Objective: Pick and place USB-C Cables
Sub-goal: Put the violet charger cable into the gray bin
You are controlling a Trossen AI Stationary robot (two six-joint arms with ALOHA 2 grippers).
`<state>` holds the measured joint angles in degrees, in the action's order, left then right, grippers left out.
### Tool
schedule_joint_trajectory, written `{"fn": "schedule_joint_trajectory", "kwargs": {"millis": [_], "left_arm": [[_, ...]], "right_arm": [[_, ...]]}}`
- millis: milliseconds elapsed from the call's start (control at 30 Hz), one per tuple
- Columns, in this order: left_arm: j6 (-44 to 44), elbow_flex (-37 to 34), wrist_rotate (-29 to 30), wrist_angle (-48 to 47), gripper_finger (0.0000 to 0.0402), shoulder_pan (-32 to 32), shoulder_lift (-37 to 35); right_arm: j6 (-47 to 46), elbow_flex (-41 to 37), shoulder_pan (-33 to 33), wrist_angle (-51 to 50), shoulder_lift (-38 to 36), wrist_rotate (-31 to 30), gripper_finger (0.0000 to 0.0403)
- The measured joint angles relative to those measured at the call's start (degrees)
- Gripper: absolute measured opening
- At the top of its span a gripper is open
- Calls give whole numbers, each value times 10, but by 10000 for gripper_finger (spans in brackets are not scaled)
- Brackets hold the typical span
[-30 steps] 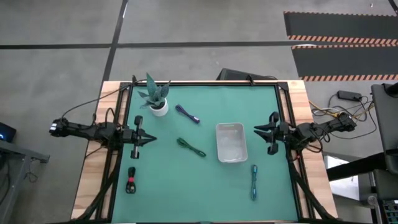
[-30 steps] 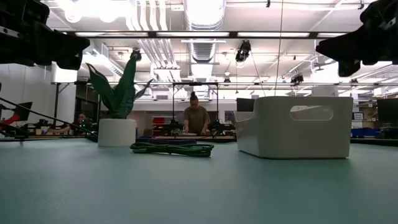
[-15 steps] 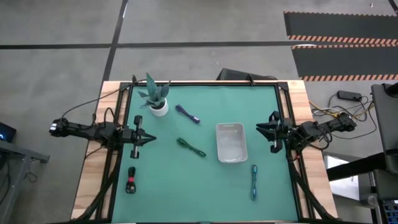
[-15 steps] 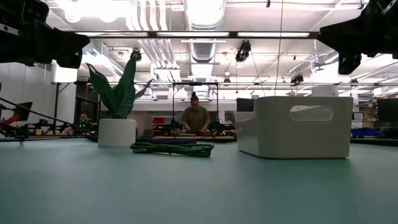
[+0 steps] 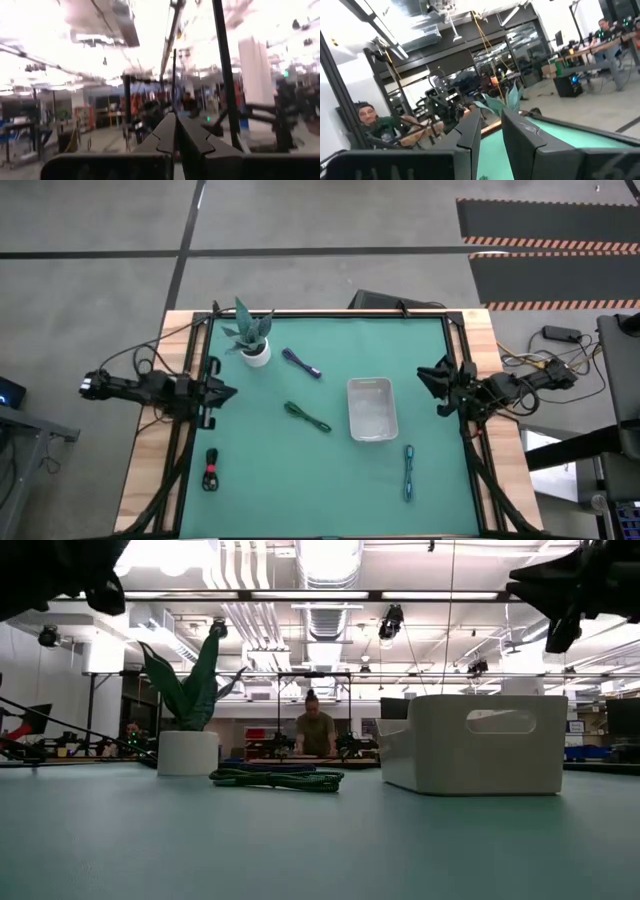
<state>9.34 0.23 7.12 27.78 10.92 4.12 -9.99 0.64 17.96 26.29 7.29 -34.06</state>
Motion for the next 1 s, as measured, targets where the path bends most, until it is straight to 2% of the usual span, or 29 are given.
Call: {"fn": "schedule_joint_trajectory", "kwargs": {"millis": [133,267,500,767,933,1000], "left_arm": [[-1,0,20,57,0,0,0],[-32,0,20,53,0,0,2],[-30,0,22,68,0,0,0],[-29,1,52,80,0,0,0],[-29,3,64,77,0,0,0],[-29,3,65,78,0,0,0]], "right_arm": [[17,0,0,76,73,0,68],[35,0,0,173,160,-5,68],[81,2,0,367,295,-5,68],[100,96,-19,340,400,-5,68],[94,169,-41,259,437,-5,68],[77,202,-51,197,448,-5,68]]}}
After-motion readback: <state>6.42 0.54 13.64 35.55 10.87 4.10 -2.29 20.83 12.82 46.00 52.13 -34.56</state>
